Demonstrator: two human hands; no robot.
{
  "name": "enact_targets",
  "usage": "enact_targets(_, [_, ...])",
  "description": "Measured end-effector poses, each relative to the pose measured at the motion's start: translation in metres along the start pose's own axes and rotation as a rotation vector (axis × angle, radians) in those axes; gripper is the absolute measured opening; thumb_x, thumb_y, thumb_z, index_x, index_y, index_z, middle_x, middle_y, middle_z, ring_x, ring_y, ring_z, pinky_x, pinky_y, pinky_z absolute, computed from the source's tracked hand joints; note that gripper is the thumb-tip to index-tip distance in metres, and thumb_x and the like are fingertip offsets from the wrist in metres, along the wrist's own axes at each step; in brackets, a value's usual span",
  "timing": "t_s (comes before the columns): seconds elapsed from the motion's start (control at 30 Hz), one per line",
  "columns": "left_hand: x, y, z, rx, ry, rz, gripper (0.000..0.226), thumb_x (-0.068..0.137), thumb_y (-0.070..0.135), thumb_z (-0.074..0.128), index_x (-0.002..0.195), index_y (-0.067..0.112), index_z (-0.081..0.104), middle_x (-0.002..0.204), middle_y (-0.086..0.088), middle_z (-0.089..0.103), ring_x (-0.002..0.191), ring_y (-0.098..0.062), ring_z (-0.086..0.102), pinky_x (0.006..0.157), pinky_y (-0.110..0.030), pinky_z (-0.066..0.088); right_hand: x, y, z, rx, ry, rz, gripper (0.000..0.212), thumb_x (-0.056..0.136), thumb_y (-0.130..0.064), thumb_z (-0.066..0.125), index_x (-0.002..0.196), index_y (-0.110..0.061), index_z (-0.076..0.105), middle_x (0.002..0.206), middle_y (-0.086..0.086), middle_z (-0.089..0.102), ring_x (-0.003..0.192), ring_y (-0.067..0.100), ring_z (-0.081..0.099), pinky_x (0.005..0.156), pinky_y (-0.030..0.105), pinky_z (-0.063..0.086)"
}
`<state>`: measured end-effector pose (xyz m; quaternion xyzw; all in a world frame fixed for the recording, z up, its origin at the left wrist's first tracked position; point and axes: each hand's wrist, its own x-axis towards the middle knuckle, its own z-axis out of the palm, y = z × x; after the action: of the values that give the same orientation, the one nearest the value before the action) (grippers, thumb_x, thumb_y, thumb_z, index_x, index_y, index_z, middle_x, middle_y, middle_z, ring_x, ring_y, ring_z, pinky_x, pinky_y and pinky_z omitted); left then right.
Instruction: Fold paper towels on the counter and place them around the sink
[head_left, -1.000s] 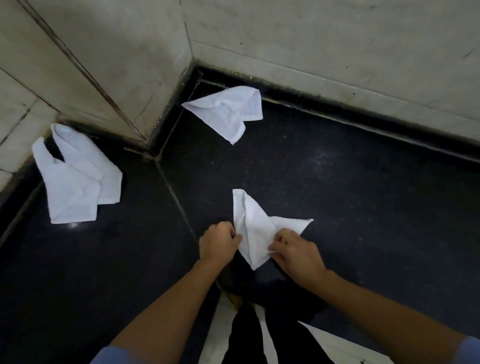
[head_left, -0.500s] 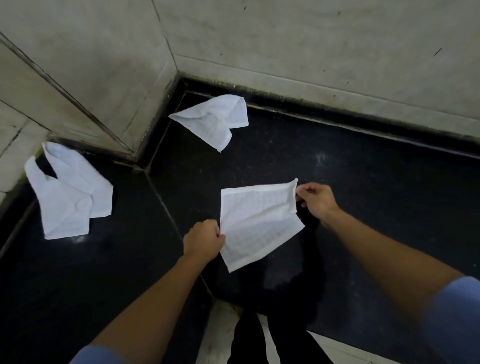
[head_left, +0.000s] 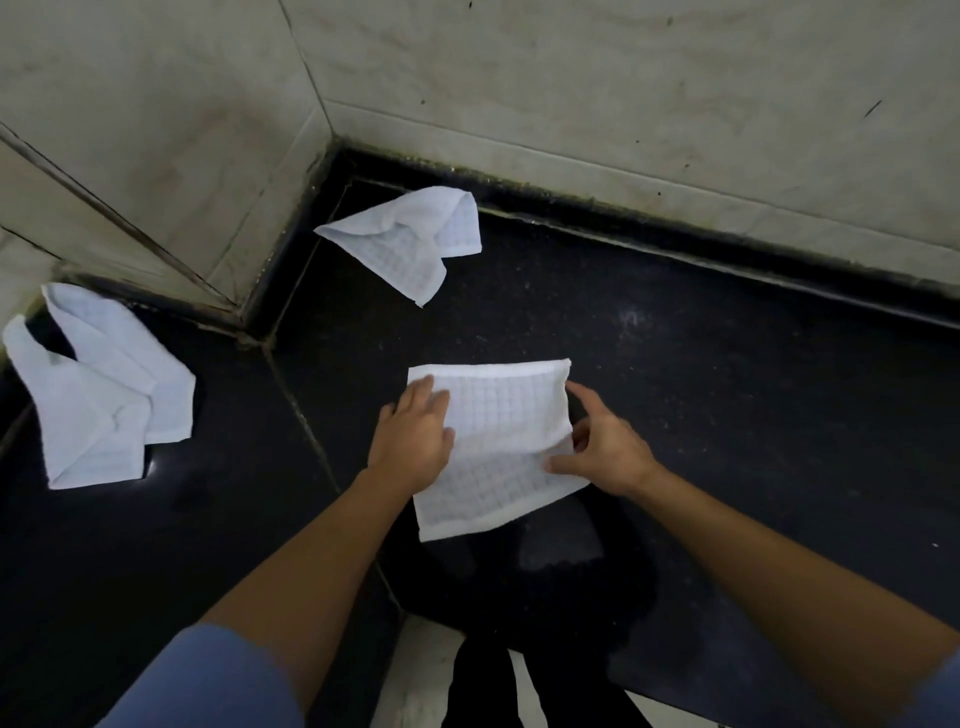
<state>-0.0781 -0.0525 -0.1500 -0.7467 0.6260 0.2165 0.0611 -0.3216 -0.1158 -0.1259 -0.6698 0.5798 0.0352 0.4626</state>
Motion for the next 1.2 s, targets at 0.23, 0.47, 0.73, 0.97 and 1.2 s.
enact_targets(0.23, [0.003, 0.004, 0.0, 0.023, -0.036, -0.049, 0.061, 0.098, 0.037, 0.041, 0.151, 0.021, 0.015, 0.16, -0.007, 0.001, 0.147, -0.023, 0.003, 0.118, -0.047, 0.016, -0.034, 0.023, 0.022, -0.134, 0.151, 0.163, 0.032, 0.079, -0.032, 0.071, 0.096, -0.026, 0.045, 0.077, -0.007, 0.061, 0.068, 0.013, 0.06, 0.063, 0.036, 0.054])
enact_targets(0.47, [-0.05, 0.019, 0.012, -0.093, 0.28, 0.265, 0.011, 0.081, 0.012, 0.064, 0.092, 0.01, 0.065, 0.095, -0.004, 0.06, 0.084, -0.022, 0.057, 0.071, -0.034, 0.049, -0.064, 0.025, 0.018, -0.433, 0.208, -0.297, 0.013, 0.085, -0.029, 0.065, 0.094, -0.021, 0.061, 0.092, -0.008, 0.061, 0.086, 0.013, 0.059, 0.065, 0.028, 0.048])
enact_targets(0.73, [-0.117, 0.014, 0.058, 0.039, 0.057, 0.324, 0.034, 0.068, 0.051, 0.066, 0.084, 0.022, 0.057, 0.087, 0.003, 0.053, 0.08, -0.015, 0.05, 0.064, -0.029, 0.047, -0.075, 0.027, 0.061, -0.89, -0.046, -0.388, 0.027, 0.078, -0.018, 0.061, 0.104, -0.013, 0.056, 0.098, 0.005, 0.063, 0.091, 0.024, 0.06, 0.056, 0.031, 0.033])
enact_targets(0.97, [-0.12, 0.014, 0.054, 0.145, 0.055, 0.327, 0.032, 0.048, 0.018, 0.075, 0.075, 0.018, 0.055, 0.075, 0.0, 0.054, 0.067, -0.017, 0.051, 0.053, -0.029, 0.043, -0.081, 0.047, 0.056, -0.871, 0.065, -0.536, 0.028, 0.045, -0.02, 0.078, 0.059, -0.018, 0.054, 0.066, -0.003, 0.053, 0.057, 0.016, 0.053, 0.037, 0.027, 0.036])
enact_targets(1.2, [-0.135, 0.005, 0.058, 0.126, 0.042, 0.32, 0.034, 0.06, 0.043, 0.059, 0.085, 0.021, 0.051, 0.082, 0.003, 0.052, 0.074, -0.016, 0.05, 0.06, -0.031, 0.045, -0.091, 0.044, 0.034, -0.453, -0.126, -0.346, 0.013, 0.086, -0.031, 0.055, 0.093, -0.029, 0.066, 0.092, -0.014, 0.063, 0.085, 0.004, 0.057, 0.07, 0.022, 0.041])
